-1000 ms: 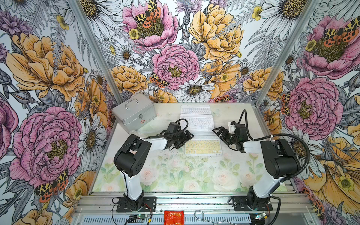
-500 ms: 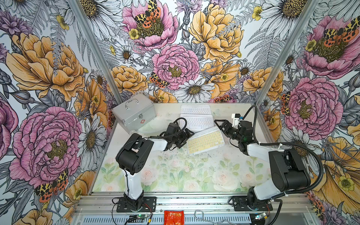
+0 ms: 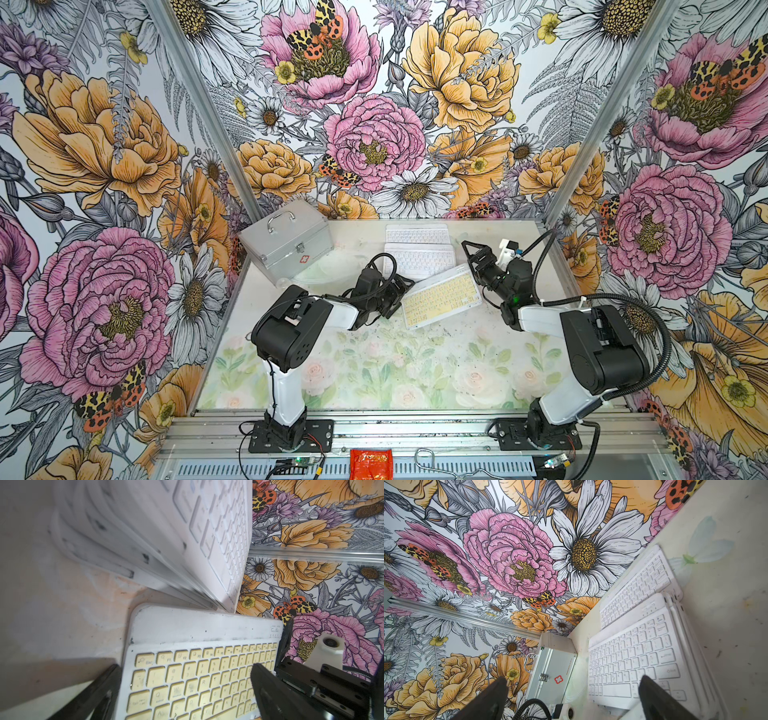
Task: Stack the numeric keypads
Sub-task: Pick up the numeric keypad from the center of the board.
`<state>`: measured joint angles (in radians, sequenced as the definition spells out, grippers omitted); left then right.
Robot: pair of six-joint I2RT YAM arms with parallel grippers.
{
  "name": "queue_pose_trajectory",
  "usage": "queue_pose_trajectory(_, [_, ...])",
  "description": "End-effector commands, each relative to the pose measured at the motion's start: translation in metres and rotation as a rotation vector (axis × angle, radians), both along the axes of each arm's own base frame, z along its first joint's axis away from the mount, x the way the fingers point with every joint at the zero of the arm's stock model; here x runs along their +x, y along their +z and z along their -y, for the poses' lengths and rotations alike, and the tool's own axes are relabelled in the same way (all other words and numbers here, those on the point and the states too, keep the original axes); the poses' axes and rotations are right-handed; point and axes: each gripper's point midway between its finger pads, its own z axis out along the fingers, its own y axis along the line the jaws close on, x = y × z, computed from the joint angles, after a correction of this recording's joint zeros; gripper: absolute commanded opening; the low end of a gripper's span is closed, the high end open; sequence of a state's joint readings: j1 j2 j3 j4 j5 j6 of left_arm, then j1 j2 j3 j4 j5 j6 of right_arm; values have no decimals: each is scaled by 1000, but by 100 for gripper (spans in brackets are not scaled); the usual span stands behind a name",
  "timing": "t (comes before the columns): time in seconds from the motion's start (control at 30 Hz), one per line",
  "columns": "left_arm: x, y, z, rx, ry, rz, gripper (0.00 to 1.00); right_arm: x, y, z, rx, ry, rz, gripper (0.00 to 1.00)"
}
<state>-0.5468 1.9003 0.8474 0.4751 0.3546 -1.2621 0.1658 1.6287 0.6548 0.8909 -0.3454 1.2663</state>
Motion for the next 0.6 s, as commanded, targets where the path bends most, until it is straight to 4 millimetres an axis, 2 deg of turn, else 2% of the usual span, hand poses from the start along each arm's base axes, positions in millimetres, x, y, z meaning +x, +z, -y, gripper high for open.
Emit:
queue_pose_trajectory(0.0, [-29,-23,18,-2,-66,-82,99,-22,-21,-27,46,73,-117,99])
queue_pose_trajectory(0.3, [-30,-21,20,-8,-65,-73,99,-23,-26,-32,61,40,-133,98])
queue_pose_trajectory(0.57, [-32,-24,18,-10,-58,-76,99,-22,-21,-30,102,-22,-147,98])
